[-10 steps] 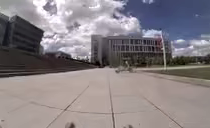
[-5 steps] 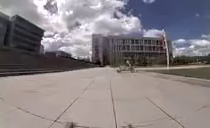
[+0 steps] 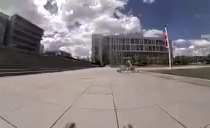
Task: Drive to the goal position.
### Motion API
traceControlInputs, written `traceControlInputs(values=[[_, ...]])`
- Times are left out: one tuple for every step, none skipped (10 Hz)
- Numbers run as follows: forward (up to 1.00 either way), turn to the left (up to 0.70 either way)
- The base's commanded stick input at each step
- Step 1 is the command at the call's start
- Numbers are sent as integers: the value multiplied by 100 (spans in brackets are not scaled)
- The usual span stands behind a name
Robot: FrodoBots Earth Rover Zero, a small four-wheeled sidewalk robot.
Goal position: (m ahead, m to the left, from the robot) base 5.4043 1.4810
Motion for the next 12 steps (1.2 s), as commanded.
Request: traceControlInputs(values=[[70, 0], [70, 0], [70, 0], [70, 0], [70, 0], [70, 0], [70, 0], [70, 0], [70, 0], [70, 0], [70, 9], [70, 35]])
